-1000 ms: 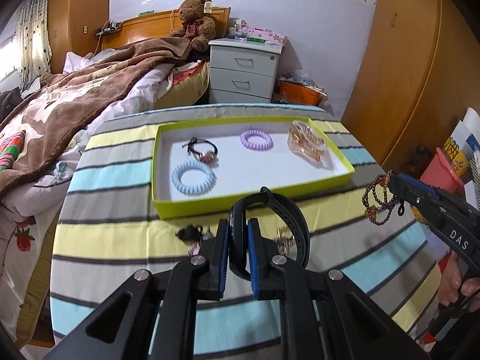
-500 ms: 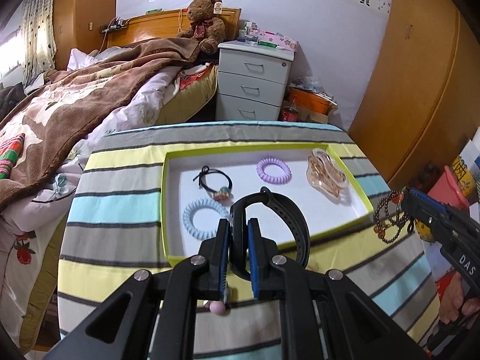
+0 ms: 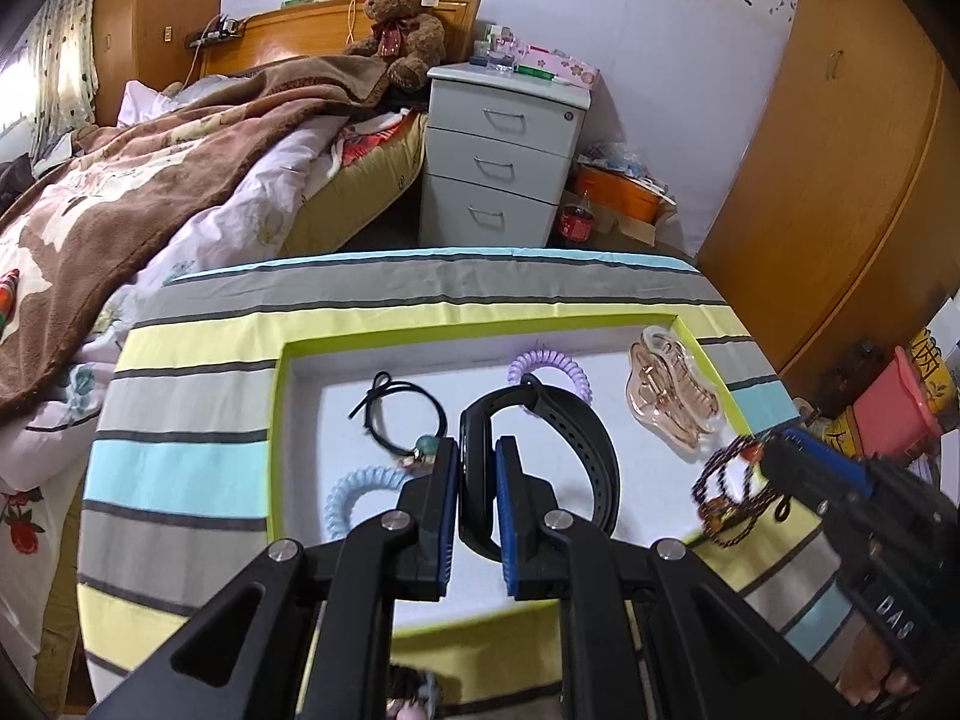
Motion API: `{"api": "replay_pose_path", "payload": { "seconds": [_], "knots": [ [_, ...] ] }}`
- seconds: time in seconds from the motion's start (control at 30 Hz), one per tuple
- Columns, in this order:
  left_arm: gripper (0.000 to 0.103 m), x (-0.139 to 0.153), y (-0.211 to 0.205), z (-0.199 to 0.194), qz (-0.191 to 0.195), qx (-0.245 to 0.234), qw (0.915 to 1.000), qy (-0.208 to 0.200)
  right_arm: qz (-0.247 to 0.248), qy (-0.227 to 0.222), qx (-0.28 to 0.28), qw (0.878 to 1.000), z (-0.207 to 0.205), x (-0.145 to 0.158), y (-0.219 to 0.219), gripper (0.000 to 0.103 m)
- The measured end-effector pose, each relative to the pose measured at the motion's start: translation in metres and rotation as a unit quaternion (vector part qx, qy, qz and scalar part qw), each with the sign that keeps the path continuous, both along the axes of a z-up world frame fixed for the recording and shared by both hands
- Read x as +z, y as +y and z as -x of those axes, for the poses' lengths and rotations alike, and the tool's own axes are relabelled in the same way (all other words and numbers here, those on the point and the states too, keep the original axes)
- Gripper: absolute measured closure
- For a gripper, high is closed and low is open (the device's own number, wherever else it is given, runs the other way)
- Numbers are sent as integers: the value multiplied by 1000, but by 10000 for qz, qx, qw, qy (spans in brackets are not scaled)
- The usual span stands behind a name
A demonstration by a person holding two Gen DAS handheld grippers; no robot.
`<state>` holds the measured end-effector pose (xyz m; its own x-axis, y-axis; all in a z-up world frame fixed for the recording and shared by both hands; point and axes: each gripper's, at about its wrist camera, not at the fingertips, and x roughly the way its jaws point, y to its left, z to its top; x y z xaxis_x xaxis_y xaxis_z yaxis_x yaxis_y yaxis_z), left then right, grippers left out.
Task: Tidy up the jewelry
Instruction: 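Carry bracelet with right tool while left tool carries watch band into box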
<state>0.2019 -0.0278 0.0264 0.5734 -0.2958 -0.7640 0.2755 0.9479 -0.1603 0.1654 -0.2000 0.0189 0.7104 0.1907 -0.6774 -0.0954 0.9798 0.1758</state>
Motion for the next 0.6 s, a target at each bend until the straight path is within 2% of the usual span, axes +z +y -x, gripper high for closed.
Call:
{"api": "replay_pose_path", "payload": {
  "seconds": [0.33, 0.6],
  "knots": [
    [90, -25, -10, -24, 46, 38, 9994, 346, 31, 236, -23, 9997, -15, -17, -1, 85],
    [90, -32, -19, -31, -21, 3, 9992, 388, 95, 346, -66, 9993, -21, -26, -5, 85]
  ]
}}
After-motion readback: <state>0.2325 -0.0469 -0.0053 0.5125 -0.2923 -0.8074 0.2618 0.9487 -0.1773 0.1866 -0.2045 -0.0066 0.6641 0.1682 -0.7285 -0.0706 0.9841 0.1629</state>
